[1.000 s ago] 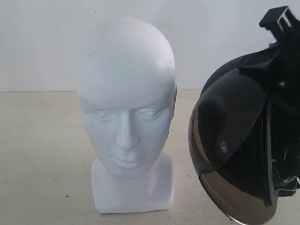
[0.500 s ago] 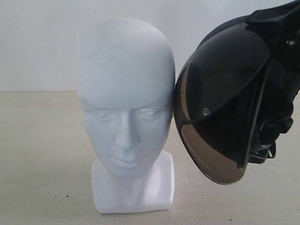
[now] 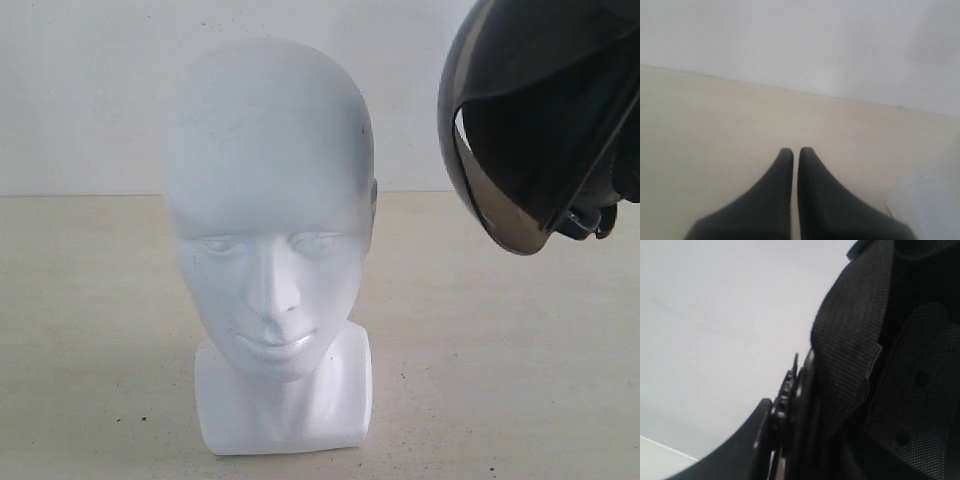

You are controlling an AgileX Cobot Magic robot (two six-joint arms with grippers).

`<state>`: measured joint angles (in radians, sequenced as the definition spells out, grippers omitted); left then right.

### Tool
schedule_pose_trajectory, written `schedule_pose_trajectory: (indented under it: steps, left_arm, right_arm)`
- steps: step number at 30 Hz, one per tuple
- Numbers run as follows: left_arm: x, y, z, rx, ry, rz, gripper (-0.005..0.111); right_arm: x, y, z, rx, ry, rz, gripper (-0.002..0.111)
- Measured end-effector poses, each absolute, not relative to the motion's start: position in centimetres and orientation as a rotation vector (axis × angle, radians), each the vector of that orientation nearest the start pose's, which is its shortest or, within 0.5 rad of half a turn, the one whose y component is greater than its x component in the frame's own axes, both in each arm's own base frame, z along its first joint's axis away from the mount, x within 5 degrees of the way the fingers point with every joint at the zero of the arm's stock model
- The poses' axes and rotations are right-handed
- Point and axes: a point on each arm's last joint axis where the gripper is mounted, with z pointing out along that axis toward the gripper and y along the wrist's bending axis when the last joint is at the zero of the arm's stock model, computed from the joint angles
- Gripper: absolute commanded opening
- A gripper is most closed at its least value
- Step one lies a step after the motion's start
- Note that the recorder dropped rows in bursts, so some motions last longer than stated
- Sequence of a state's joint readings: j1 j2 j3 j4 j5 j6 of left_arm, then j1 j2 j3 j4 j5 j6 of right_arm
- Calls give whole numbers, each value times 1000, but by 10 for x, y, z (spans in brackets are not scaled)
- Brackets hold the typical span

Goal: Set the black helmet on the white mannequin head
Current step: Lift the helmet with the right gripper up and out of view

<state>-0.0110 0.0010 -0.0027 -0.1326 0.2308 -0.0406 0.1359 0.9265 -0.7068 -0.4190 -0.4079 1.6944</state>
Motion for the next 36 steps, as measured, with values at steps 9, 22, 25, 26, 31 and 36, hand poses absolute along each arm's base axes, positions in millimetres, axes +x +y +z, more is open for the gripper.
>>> schedule_pose_trajectory:
  steps: [9,22,25,26,31,36]
  left_arm:
    - [55,-3,193,-113,1710,-160,4]
    - [55,-3,193,-113,1710,-160,4]
    - [55,-3,193,-113,1710,-160,4]
    - [55,-3,193,-113,1710,-160,4]
    - [55,-3,193,-113,1710,-160,4]
    - [55,-3,193,-113,1710,-160,4]
  right_arm:
    - [221,49,407,601,1134,1550,0]
    - [243,63,493,359,885,1761,0]
    - [241,76,505,317,877,1804,0]
    - [240,82,507,302,875,1819,0]
    - [239,108,515,276,864,1921,0]
    - [239,142,518,256,882,1985,0]
